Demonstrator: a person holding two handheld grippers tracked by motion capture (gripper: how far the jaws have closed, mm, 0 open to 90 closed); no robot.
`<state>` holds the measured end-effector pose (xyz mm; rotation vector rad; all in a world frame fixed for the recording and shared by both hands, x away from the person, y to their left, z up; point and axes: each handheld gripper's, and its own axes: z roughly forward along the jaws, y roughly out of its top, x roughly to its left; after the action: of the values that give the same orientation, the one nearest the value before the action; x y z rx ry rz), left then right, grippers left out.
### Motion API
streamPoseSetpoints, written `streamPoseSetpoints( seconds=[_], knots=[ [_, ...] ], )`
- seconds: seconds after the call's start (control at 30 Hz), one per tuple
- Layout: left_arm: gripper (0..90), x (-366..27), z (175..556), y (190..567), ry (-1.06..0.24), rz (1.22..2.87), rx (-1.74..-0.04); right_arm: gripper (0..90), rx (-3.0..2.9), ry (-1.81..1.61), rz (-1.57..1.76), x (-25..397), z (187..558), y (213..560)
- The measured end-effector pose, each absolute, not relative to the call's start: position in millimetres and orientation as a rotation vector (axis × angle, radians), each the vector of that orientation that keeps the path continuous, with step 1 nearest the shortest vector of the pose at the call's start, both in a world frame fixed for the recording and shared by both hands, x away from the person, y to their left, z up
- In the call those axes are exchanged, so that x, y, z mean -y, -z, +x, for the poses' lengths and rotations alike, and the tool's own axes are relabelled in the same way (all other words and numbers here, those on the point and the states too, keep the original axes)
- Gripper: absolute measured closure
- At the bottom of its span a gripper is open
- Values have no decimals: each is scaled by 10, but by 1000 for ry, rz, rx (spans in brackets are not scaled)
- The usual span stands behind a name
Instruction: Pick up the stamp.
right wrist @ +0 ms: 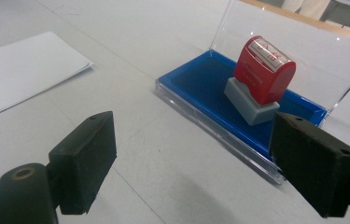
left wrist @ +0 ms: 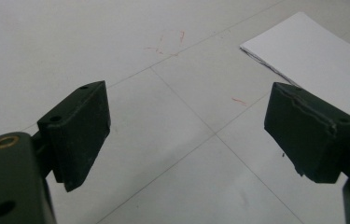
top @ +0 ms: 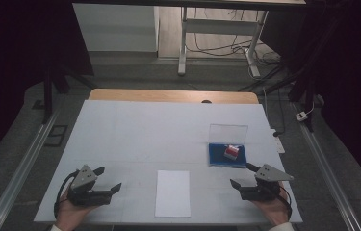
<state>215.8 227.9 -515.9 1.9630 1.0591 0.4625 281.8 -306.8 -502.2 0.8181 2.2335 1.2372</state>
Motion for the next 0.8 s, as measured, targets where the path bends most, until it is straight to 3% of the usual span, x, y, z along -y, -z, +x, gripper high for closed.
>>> streamPoseSetpoints(
  seconds=[0.8],
  knots=[
    [148, -2288, 2165, 5170, -479, 1964, -1070, 217, -2238, -1236, 795, 3031, 2792, 4998]
  ],
)
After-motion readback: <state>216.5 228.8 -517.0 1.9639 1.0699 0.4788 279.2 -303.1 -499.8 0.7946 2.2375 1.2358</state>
